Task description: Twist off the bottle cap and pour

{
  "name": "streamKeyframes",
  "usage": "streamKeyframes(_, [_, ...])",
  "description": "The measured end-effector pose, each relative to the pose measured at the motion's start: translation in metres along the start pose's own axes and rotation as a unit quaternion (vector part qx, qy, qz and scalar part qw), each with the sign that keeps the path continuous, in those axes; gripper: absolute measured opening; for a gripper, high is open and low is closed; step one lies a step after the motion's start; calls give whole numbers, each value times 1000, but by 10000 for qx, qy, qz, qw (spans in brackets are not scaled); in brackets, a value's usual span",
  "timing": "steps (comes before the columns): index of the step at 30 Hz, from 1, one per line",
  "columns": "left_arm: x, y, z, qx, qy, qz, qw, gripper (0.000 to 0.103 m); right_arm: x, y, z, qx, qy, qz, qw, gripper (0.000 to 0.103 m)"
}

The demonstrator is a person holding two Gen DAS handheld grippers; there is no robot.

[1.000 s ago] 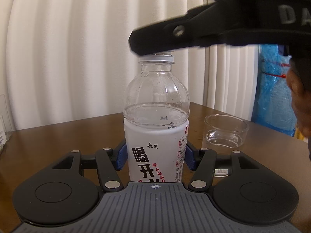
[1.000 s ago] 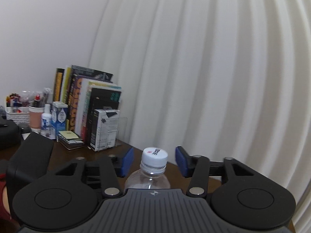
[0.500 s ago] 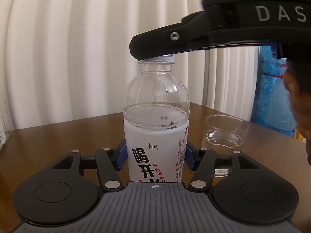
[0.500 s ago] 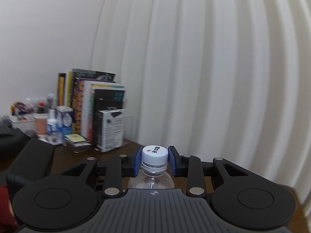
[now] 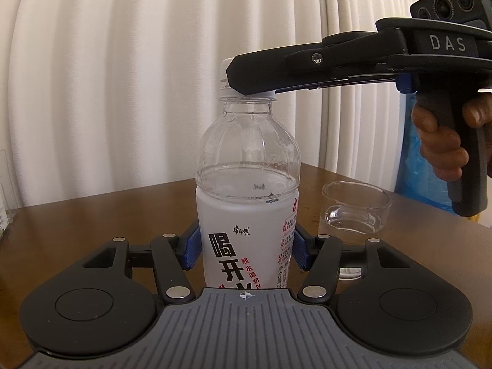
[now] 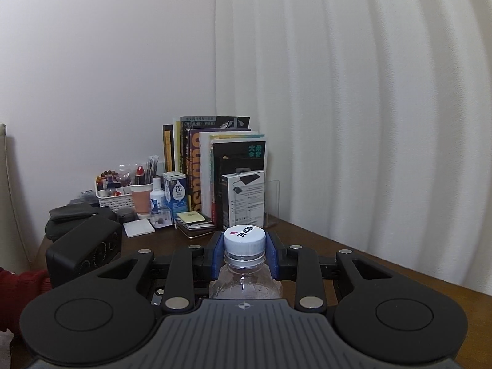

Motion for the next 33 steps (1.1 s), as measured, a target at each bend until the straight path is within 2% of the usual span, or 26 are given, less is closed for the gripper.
streamKeyframes(10, [5, 1, -5, -13, 4, 4, 10000, 58, 2, -1, 8, 130, -441, -95, 9989, 34])
streamKeyframes(13, [8, -1, -10, -17, 6, -7, 10000, 58, 4, 1, 8, 152, -650, -153, 9977, 49])
streamKeyframes(16, [9, 0, -11, -14, 9, -4, 10000, 58, 7, 4, 13, 169, -850, -277, 9959, 53])
streamKeyframes(24, [7, 1, -13, -11, 16, 8, 10000, 58, 5, 10, 37, 485, -2158, -211, 9750, 56])
streamKeyframes(28, [7, 1, -12, -4, 23, 12, 10000, 58, -4, 6, 38, 114, -2526, 5, 9675, 56])
streamKeyframes(31, [6, 1, -13, 2, 18, 16, 10000, 58, -11, 1, 40, 166, -2787, 118, 9602, 55])
streamKeyframes(33, [5, 2, -12, 4, 20, 17, 10000, 58, -14, -1, 42, 188, -2805, 131, 9596, 55])
Point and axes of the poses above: each gripper's, at about its wrist camera, not at the fingertips, and x roughly against the way its jaws point, z to its left, y to its top, the point moved 8 cm from there along -x, roughly the way its jaws point, and after that the axes turned 11 degrees about x, right-handed, at the moved point
